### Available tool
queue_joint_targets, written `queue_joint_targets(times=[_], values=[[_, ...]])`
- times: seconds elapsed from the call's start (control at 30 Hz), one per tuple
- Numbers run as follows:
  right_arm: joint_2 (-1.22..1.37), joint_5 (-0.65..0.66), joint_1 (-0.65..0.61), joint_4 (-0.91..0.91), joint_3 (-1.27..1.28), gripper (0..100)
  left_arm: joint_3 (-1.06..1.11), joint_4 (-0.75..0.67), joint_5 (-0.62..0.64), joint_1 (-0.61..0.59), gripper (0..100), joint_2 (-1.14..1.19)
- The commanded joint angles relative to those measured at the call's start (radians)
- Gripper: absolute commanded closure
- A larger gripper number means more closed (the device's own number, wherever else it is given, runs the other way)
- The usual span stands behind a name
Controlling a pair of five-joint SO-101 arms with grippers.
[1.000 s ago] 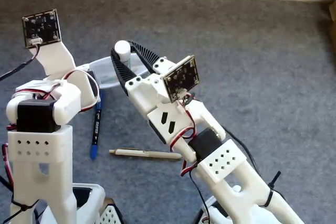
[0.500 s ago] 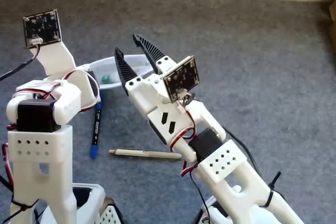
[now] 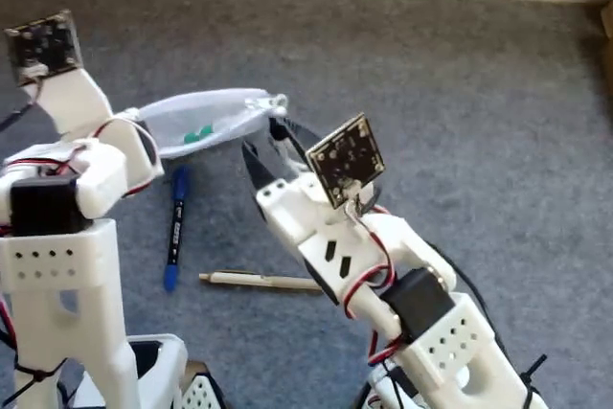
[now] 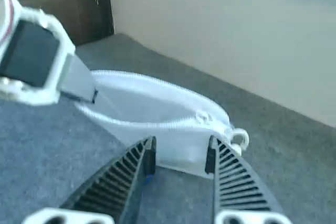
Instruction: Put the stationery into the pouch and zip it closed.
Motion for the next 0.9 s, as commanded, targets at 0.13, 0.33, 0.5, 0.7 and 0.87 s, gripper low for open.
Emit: queue_joint_targets(times=[0.13, 0.33, 0.5, 0.7, 0.87], values=[[-0.038, -0.008, -0.004, 0.211, -0.031, 85.3, -0.105, -0.002, 0.011, -0.067, 99, -0.010], [-0.024, -0.081, -0.012, 0.214, 0.048, 85.3, -0.226, 0.075, 0.011, -0.111, 99, -0.010], [0.125, -0.147, -0.039, 0.213, 0.042, 85.1, -0.305, 0.109, 0.015, -0.186, 99, -0.010], [0.371, -0.261, -0.140, 0.213, -0.102, 85.0, -0.311, 0.107, 0.017, -0.283, 99, -0.010], [0.625, -0.359, -0.189, 0.213, -0.314, 85.0, -0.309, 0.107, 0.017, -0.344, 99, -0.010]])
